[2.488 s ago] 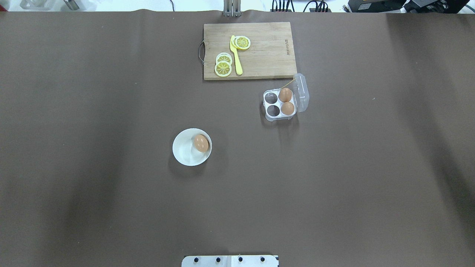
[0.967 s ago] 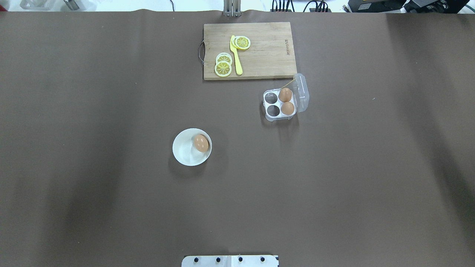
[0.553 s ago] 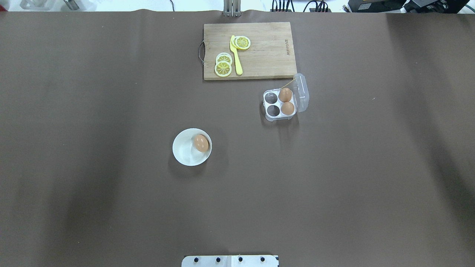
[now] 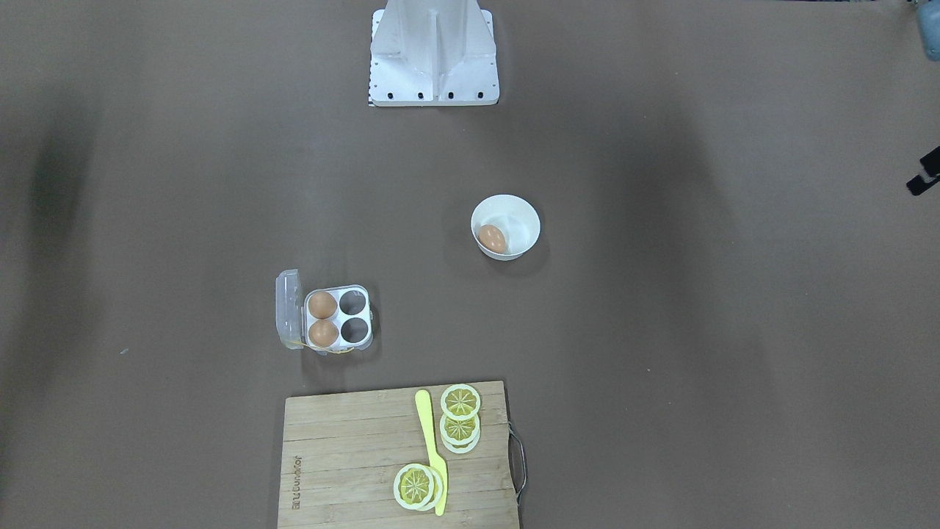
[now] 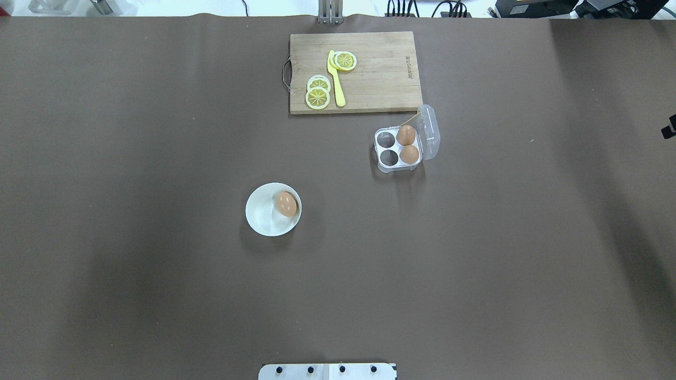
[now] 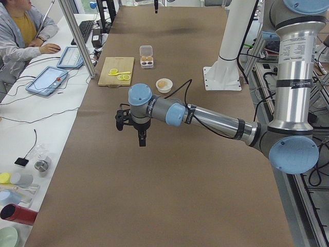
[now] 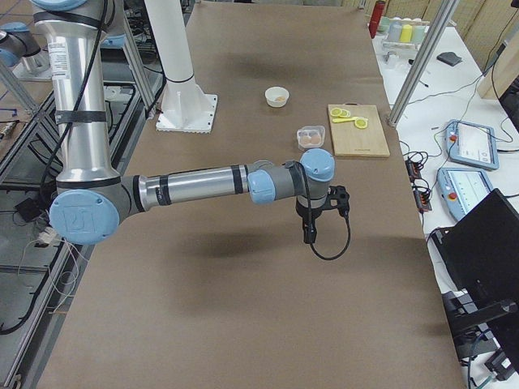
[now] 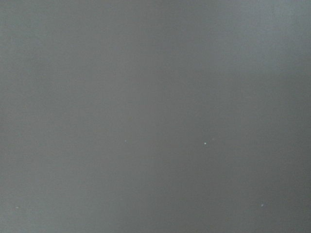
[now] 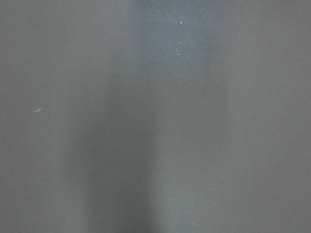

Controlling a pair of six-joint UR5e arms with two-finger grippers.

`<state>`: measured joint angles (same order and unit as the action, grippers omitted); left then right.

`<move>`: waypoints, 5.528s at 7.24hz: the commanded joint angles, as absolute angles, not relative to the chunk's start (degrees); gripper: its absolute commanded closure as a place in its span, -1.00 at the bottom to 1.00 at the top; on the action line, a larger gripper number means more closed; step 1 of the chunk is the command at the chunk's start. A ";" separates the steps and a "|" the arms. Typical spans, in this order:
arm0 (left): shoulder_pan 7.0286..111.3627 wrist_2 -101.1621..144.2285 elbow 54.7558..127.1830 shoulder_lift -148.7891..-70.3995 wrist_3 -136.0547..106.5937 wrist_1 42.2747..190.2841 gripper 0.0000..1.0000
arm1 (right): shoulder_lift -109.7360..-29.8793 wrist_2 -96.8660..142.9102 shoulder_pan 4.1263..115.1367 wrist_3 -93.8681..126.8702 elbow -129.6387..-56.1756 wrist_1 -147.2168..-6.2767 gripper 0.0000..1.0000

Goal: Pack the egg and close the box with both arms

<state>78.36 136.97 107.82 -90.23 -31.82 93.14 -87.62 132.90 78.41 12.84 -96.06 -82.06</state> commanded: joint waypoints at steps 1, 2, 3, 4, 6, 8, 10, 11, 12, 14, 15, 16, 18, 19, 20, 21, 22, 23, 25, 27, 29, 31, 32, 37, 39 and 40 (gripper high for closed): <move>67.02 135.18 110.30 -97.95 -52.03 92.90 -0.95 | -87.89 132.80 77.52 13.01 -94.75 -78.40 -1.00; 61.49 134.22 109.95 -103.48 -61.86 92.47 -0.95 | -87.89 132.89 77.43 13.01 -94.83 -78.40 -1.00; 55.61 130.90 108.99 -107.97 -71.45 92.37 -0.94 | -87.98 132.89 77.34 13.09 -94.83 -78.49 -1.00; 50.50 128.43 107.16 -113.15 -77.63 90.98 -0.94 | -87.89 132.72 77.00 13.10 -94.75 -78.40 -1.00; 40.83 120.54 103.55 -119.08 -83.66 90.17 -0.92 | -87.80 132.54 76.12 13.10 -94.22 -78.40 -1.00; 35.87 118.13 98.29 -123.03 -83.76 92.01 -0.86 | -87.80 132.71 75.94 13.18 -94.31 -78.49 -1.00; 34.37 118.04 97.47 -123.40 -83.85 94.65 -0.71 | -87.80 132.63 75.76 13.10 -94.31 -78.49 -1.00; 34.19 118.04 96.17 -123.83 -83.76 96.31 -0.60 | -87.80 132.63 75.59 13.10 -94.31 -78.40 -1.00; 34.19 118.04 93.54 -124.79 -83.85 99.72 -0.54 | -87.63 132.63 74.98 13.10 -94.31 -78.40 -1.00; 33.93 118.04 90.36 -126.64 -85.15 101.95 -0.46 | -87.45 132.36 74.62 13.10 -94.22 -78.40 -1.00; 33.84 118.04 90.09 -126.82 -85.25 102.74 -0.44 | -87.54 132.19 74.53 13.10 -94.22 -78.40 -1.00; 33.23 117.95 88.96 -126.74 -85.51 104.83 -0.42 | -87.45 132.19 74.44 13.10 -94.22 -78.49 -1.00; 32.52 117.60 87.02 -126.74 -87.44 107.92 -0.34 | -87.54 132.27 74.44 13.10 -94.22 -78.49 -1.00; 32.35 117.60 87.01 -126.74 -87.63 107.93 -0.27 | -87.54 132.28 74.44 13.10 -94.31 -78.49 -1.00; 32.34 117.60 87.01 -126.65 -87.71 107.93 -0.13 | -87.54 132.28 74.44 13.10 -94.31 -78.49 -1.00; 32.34 117.60 86.92 -126.56 -87.63 107.93 -0.01 | -87.54 132.28 74.44 13.10 -94.31 -78.49 -1.00; 32.34 117.60 87.18 -126.56 -87.71 107.93 0.65 | -87.54 132.28 74.44 13.10 -94.31 -78.49 -1.00; 32.43 117.77 87.54 -126.39 -87.28 108.19 1.00 | -87.54 132.28 74.44 13.10 -94.22 -78.49 -1.00; 34.00 118.21 89.81 -125.77 -86.92 112.32 1.00 | -87.54 132.19 74.44 13.10 -94.22 -78.49 -1.00; 35.77 117.78 93.06 -126.29 -85.96 112.32 1.00 | -87.54 132.19 74.44 13.10 -94.22 -78.49 -1.00; 35.95 108.53 92.99 -129.97 -74.35 112.76 1.00 | -87.37 132.19 74.44 13.10 -94.22 -78.40 -1.00; 34.11 98.05 89.23 -135.50 -69.61 120.43 1.00 | -87.45 132.36 74.44 13.10 -94.39 -78.40 -1.00; 32.62 94.78 81.55 -137.27 -69.61 130.76 1.00 | -87.45 132.36 74.44 13.10 -94.74 -78.40 -1.00; 23.76 68.97 73.23 -140.02 -47.35 136.84 1.00 | -88.07 133.50 74.44 13.18 -93.87 -78.57 -1.00; 18.64 62.14 72.07 -140.71 -40.69 138.34 1.00 | -88.07 133.68 74.44 13.18 -93.08 -78.66 -1.00; 17.85 60.83 72.16 -140.63 -40.87 138.34 1.00 | -88.15 134.03 74.44 13.27 -92.29 -78.66 -1.00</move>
